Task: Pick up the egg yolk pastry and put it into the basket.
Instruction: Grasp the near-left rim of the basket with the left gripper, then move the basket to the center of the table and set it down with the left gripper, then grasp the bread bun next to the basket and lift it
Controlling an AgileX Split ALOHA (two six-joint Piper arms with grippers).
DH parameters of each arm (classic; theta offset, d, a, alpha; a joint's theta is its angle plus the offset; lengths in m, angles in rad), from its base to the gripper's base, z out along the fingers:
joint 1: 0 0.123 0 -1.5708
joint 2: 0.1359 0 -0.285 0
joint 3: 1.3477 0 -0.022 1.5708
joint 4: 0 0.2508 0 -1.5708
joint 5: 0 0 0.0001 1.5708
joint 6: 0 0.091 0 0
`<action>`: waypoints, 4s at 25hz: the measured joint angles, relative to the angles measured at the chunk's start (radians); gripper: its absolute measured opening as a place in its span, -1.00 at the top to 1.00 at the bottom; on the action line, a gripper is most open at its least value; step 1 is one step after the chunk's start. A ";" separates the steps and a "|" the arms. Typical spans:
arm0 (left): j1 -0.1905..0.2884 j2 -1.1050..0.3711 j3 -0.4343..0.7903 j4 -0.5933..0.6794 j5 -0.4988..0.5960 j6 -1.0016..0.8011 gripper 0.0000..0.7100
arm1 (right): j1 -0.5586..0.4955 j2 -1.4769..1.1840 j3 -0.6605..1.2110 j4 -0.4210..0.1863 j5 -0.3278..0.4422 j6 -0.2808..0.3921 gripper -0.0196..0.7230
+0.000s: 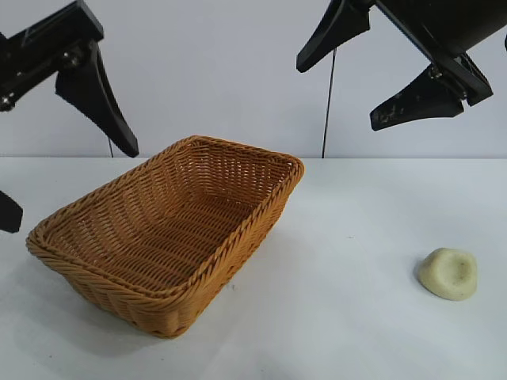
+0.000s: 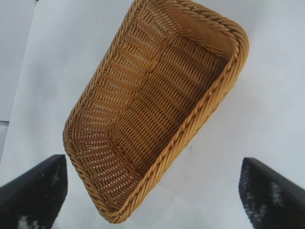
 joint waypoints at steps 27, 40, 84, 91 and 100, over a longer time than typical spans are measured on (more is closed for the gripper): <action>0.067 0.408 0.000 -0.074 -0.266 -0.163 -0.96 | 0.000 0.000 0.000 0.000 0.001 0.000 -0.92; 0.067 0.432 0.000 -0.080 -0.251 -0.153 0.63 | 0.000 0.000 0.000 0.000 0.001 0.000 -0.92; 0.256 0.722 -0.534 -0.348 0.214 1.086 0.45 | 0.000 0.000 0.000 -0.008 0.006 0.000 -0.92; 0.256 0.709 -0.534 -0.355 0.237 1.078 -0.79 | 0.000 0.000 0.000 -0.009 0.007 0.000 -0.92; 0.256 0.488 -0.571 -0.244 0.292 1.078 -0.90 | 0.000 0.000 0.000 -0.009 0.007 0.000 -0.92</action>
